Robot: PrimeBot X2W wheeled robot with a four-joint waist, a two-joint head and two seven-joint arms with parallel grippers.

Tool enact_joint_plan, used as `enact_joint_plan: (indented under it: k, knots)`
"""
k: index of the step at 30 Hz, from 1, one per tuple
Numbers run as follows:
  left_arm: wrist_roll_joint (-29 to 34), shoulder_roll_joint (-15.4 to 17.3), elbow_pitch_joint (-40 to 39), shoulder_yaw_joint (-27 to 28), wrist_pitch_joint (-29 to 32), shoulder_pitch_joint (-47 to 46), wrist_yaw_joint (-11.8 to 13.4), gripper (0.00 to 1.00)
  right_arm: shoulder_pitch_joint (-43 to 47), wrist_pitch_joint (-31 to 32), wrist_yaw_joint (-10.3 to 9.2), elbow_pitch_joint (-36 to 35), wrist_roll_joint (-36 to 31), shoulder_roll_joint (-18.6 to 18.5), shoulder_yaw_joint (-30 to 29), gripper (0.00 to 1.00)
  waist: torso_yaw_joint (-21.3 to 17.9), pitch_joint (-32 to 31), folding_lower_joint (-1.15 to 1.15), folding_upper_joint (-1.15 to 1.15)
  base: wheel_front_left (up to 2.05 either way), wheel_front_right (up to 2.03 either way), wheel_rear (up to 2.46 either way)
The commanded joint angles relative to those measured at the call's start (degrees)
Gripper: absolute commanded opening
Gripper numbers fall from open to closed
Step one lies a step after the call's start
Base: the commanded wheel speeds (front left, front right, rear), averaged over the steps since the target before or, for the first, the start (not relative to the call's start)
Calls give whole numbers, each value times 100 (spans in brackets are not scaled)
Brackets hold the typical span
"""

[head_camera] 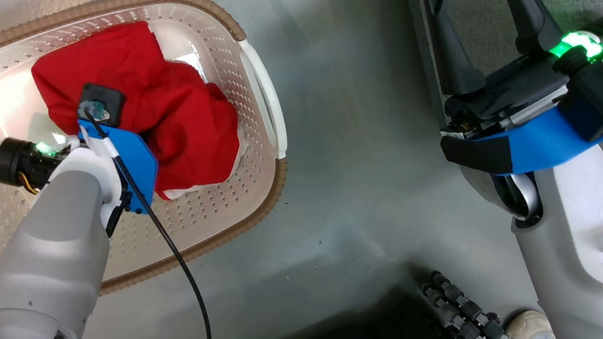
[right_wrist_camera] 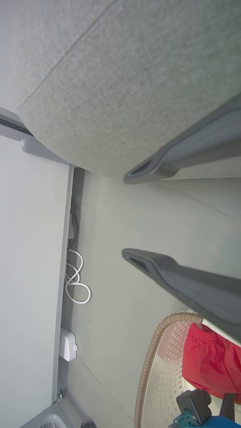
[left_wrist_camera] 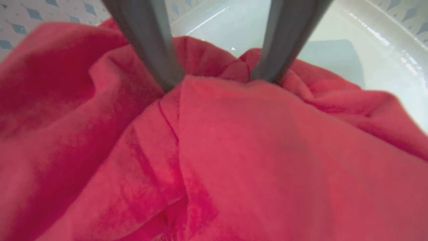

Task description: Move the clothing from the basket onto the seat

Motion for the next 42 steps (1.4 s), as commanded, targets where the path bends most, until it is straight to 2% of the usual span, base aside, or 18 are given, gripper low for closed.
enact_joint_plan:
  k: [1, 10, 19, 36, 42]
  knots:
    - [39, -3, 18, -41, 27, -99, 32, 0, -92, -16, -1, 0, 10, -25, -81, 100, 6, -11, 0, 0, 0, 0, 0]
    - [-25, -109, 39, -94, -18, -50, -5, 0, -110, -16, -1, 38, -34, -22, -102, 100, 101, -174, 0, 0, 0, 0, 0]
    - [-131, -383, -35, -180, -325, 160, -52, 0, 64, -17, 0, 123, -77, -72, -220, 100, 344, -644, 0, 0, 0, 0, 0]
    - [-549, -653, -846, -776, -1361, 910, -47, 0, 661, -17, 0, 500, -38, -347, -417, 100, 990, -2259, 0, 0, 0, 0, 0]
    - [-711, -683, -1101, -803, -1632, 1093, -47, 0, 976, -17, 0, 661, -34, -412, -459, 100, 1192, -2876, 0, 0, 0, 0, 0]
